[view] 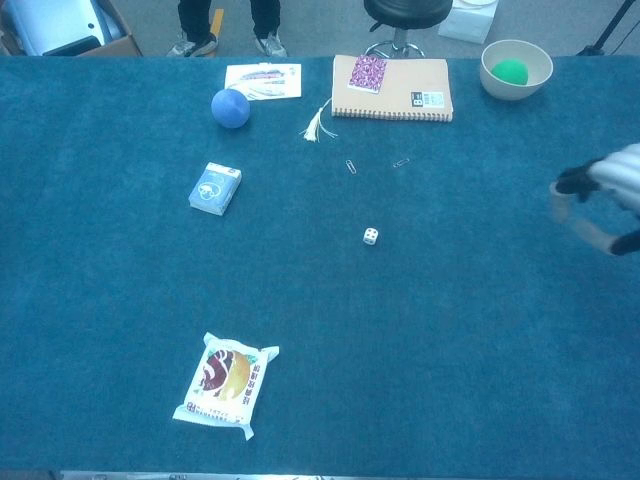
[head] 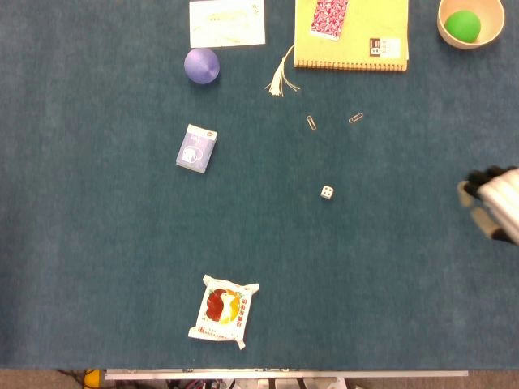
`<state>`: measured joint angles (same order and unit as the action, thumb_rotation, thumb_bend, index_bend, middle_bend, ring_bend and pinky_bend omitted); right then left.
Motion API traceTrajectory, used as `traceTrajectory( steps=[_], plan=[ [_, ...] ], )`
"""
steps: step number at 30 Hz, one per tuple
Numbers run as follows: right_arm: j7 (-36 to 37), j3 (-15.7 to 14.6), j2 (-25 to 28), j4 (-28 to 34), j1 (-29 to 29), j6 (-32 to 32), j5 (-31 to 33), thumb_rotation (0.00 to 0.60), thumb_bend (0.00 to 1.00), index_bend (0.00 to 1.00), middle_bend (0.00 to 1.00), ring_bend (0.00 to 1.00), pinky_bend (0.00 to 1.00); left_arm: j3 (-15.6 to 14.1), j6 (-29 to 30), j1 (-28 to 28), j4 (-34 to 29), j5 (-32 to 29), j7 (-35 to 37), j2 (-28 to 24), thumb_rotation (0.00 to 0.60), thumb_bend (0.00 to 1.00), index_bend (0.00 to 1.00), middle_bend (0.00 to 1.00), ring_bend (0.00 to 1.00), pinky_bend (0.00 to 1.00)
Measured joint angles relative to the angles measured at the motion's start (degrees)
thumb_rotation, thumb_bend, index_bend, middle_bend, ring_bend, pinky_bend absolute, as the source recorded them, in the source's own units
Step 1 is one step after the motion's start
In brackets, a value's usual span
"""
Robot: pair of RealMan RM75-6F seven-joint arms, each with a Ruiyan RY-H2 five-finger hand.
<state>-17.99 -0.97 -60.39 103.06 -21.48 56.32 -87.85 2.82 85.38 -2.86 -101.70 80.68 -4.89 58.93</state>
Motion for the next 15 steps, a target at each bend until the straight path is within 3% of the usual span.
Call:
traceTrajectory(
  steps=[4, 9, 13, 15],
  plan=[
    [0.8, 1.3, -4.4, -2.1, -3.9, -4.4, 1.1, 0.600, 0.63, 0.48, 0.58, 0.62, 0.78, 0.1, -0.3, -0.1, 0.2, -0.1, 0.5, 0.0, 0.600, 0.00, 0.48, 0.44, 0.28, 0.44],
    [0.0, 2.5, -8.1, -3.5, -7.1, -7.5, 2.9, 0.600, 0.85, 0.48, 0.81, 0.84, 0.95, 0.1, -0.9, -0.4, 0.5, 0.0, 1.1, 0.0, 0.600, 0.00, 0.48, 0.44, 0.28, 0.44],
    [-1.2, 3.7, -10.3, -4.3, -9.2, -8.8, 4.8, 0.600, 0.99, 0.48, 0.96, 0.96, 1.00, 0.2, -1.1, -0.5, 0.8, -0.2, 1.5, 0.0, 0.600, 0.00, 0.48, 0.44, 0.28, 0.44],
    [-1.6, 4.2, -11.2, -4.7, -9.9, -9.1, 5.7, 0.600, 1.00, 0.48, 1.00, 1.00, 1.00, 0.2, -1.0, -0.4, 0.8, -0.2, 1.6, -0.1, 0.600, 0.00, 0.48, 0.44, 0.28, 0.44]
  ],
)
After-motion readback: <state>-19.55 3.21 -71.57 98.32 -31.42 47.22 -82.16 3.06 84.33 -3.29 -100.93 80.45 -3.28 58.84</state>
